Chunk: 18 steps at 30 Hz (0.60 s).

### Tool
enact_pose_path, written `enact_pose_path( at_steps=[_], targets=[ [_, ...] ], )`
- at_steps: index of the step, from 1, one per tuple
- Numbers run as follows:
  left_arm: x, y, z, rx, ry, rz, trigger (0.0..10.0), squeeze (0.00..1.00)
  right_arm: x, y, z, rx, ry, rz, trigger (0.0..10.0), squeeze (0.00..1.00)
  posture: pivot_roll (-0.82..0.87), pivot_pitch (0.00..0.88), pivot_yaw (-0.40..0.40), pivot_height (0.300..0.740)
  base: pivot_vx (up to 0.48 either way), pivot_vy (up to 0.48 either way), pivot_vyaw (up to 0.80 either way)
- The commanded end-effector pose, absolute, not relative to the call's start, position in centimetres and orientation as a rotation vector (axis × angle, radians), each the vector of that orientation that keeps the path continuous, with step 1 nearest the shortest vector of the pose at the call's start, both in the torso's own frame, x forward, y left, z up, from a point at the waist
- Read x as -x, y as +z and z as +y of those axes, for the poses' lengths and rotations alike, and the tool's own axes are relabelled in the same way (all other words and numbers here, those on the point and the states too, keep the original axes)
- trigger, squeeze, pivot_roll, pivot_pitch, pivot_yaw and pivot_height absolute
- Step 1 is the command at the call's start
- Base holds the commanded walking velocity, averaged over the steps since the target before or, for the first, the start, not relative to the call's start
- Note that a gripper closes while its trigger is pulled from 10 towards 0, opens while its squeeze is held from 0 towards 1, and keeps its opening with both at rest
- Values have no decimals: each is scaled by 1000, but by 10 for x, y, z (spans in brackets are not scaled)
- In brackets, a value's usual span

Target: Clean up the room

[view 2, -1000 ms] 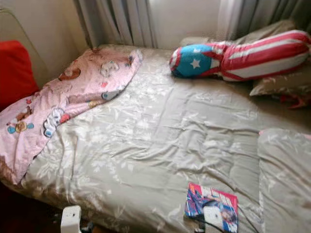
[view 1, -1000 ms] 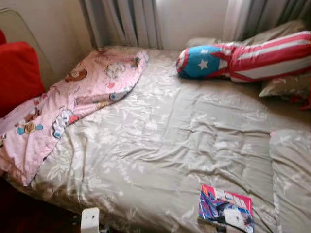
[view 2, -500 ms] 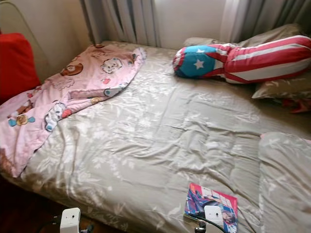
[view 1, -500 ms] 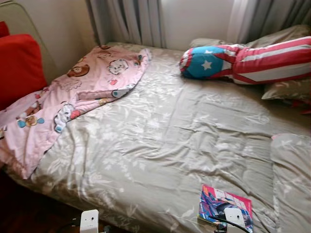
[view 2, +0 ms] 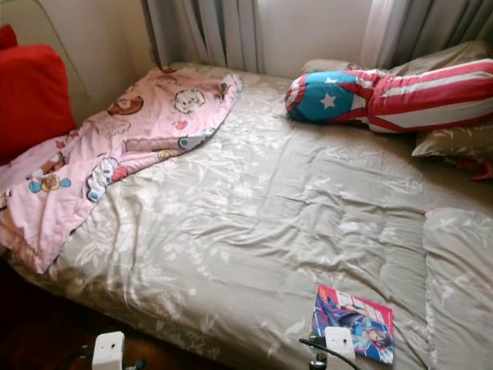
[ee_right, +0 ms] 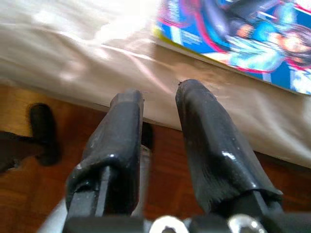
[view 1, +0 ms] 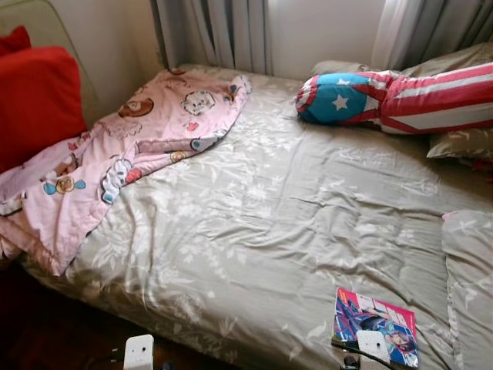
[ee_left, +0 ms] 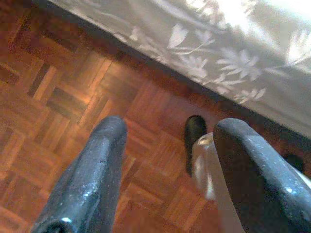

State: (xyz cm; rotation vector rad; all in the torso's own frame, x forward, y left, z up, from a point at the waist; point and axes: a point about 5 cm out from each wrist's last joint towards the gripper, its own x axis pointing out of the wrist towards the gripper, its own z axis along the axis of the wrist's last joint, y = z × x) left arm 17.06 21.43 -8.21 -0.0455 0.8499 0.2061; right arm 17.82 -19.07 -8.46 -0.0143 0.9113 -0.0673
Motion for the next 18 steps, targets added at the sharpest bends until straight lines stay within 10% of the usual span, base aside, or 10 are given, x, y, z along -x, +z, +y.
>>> enact_pose_path(
  at_steps=[1, 18],
  targets=[
    [-167, -84, 213, 36, 199, 872, 10000, 0, -172, -87, -193, 12, -74, 929, 10000, 0, -66, 120, 7, 740, 0, 304, 0],
    [-166, -84, 214, 34, 198, 874, 10000, 0, -172, -87, -194, 10, -73, 930, 10000, 0, -64, 126, 6, 740, 0, 320, 0]
  ],
)
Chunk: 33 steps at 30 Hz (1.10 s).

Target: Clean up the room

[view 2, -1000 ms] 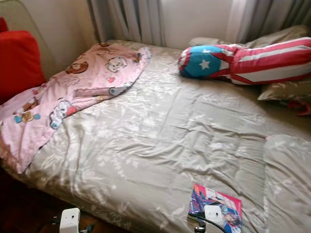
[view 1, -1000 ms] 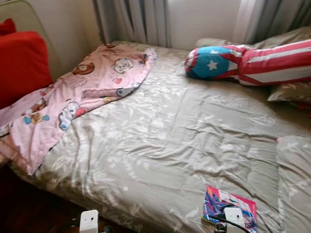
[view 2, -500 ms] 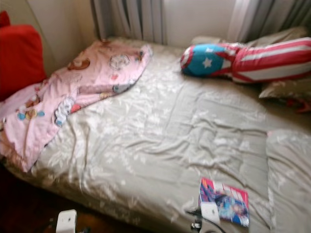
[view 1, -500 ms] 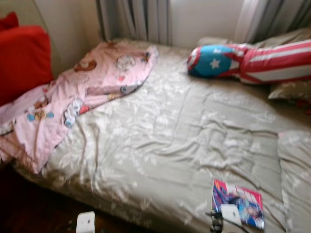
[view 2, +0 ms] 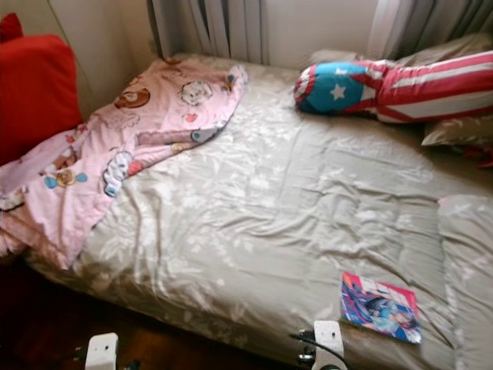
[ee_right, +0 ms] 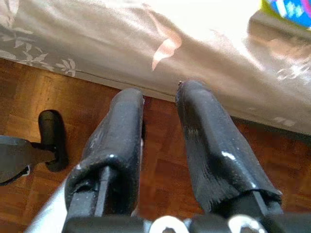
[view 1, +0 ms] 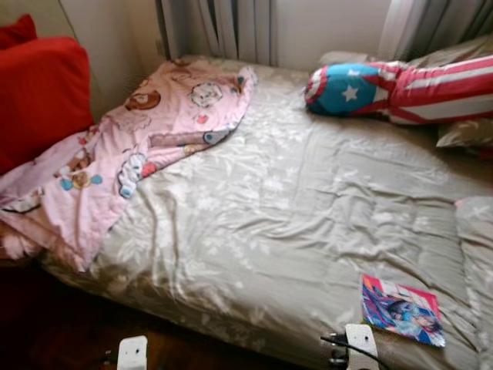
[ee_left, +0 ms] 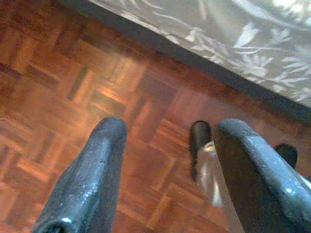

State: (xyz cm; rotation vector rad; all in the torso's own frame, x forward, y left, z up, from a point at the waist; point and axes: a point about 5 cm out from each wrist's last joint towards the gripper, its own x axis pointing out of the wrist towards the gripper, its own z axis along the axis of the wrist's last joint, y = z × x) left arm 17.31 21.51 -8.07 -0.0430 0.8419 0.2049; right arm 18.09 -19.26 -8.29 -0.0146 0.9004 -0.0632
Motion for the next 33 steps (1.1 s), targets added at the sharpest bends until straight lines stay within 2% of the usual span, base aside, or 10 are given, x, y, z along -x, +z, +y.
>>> enact_pose_path(
  at_steps=[1, 26, 33],
  targets=[
    [-167, -84, 214, 34, 198, 872, 10000, 0, -172, -87, -194, 10, -73, 930, 10000, 0, -64, 126, 6, 740, 0, 304, 0],
    [-165, -85, 214, 39, 200, 876, 10000, 0, -172, -87, -195, 13, -73, 932, 10000, 0, -61, 134, 1, 740, 0, 49, 0],
    [-164, -85, 213, 39, 201, 876, 10000, 0, -172, -87, -195, 14, -68, 933, 10000, 0, -60, 135, 0, 740, 0, 480, 0]
  ],
)
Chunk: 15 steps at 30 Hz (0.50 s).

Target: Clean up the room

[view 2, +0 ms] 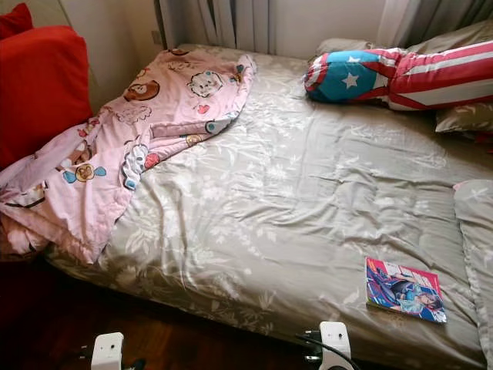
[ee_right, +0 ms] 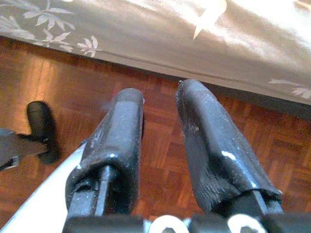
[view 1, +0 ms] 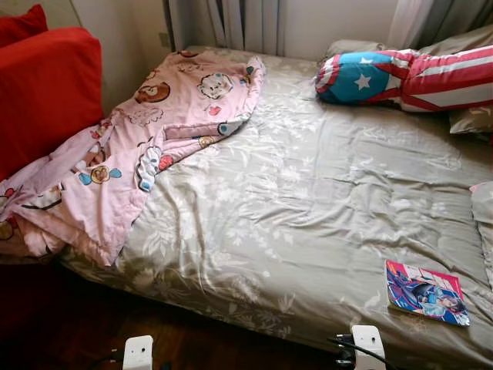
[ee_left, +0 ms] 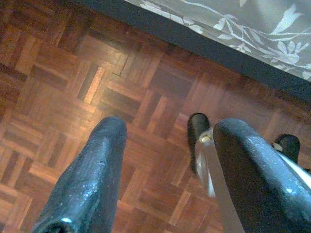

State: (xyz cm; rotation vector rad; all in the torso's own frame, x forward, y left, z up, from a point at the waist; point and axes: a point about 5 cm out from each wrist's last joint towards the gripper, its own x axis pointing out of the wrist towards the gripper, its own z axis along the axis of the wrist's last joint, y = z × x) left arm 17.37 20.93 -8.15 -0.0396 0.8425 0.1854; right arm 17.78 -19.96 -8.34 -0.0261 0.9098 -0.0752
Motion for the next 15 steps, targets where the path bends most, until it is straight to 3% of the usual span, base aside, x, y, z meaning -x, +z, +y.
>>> enact_pose_path(
  at_steps=[1, 15],
  targets=[
    [-164, -85, 213, 39, 201, 876, 10000, 0, -173, -87, -195, 14, -68, 933, 10000, 0, -60, 135, 0, 740, 0, 480, 0],
    [-165, -85, 212, 40, 197, 876, 10000, 0, -173, -87, -194, 10, -69, 934, 10000, 0, -60, 135, 2, 740, 0, 480, 0]
  ],
)
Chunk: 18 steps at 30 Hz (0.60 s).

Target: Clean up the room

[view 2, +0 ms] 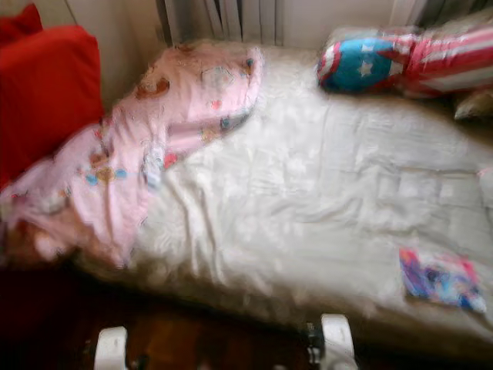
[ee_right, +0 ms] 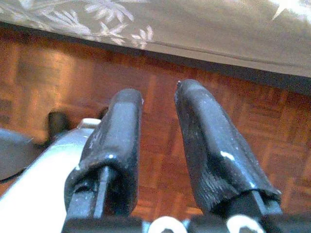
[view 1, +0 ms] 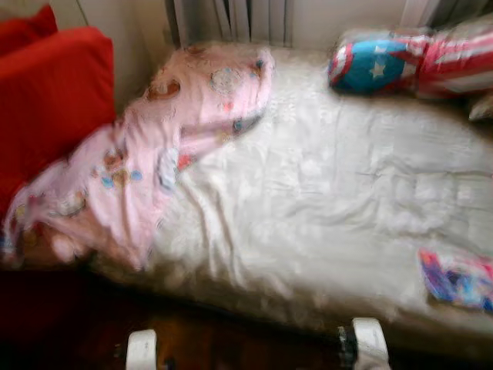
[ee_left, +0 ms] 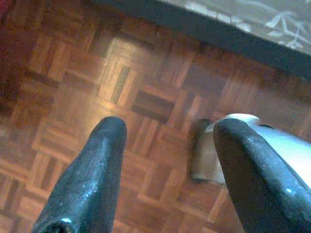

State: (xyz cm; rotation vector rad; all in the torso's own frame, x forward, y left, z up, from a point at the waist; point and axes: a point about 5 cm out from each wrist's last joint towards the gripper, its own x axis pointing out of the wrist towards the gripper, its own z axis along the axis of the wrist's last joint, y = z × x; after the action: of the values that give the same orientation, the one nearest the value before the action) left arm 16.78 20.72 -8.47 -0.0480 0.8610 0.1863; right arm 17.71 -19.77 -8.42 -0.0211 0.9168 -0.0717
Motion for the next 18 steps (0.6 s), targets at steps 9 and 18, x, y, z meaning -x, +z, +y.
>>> enact_pose_path(
  at_steps=[9, 18],
  targets=[
    [-164, -86, 212, 41, 198, 878, 10000, 0, -173, -87, -194, 10, -66, 935, 10000, 0, -59, 137, 2, 740, 0, 480, 0],
    [-164, -86, 212, 41, 198, 877, 10000, 0, -173, -87, -194, 11, -66, 934, 10000, 0, -60, 136, 2, 740, 0, 480, 0]
  ],
)
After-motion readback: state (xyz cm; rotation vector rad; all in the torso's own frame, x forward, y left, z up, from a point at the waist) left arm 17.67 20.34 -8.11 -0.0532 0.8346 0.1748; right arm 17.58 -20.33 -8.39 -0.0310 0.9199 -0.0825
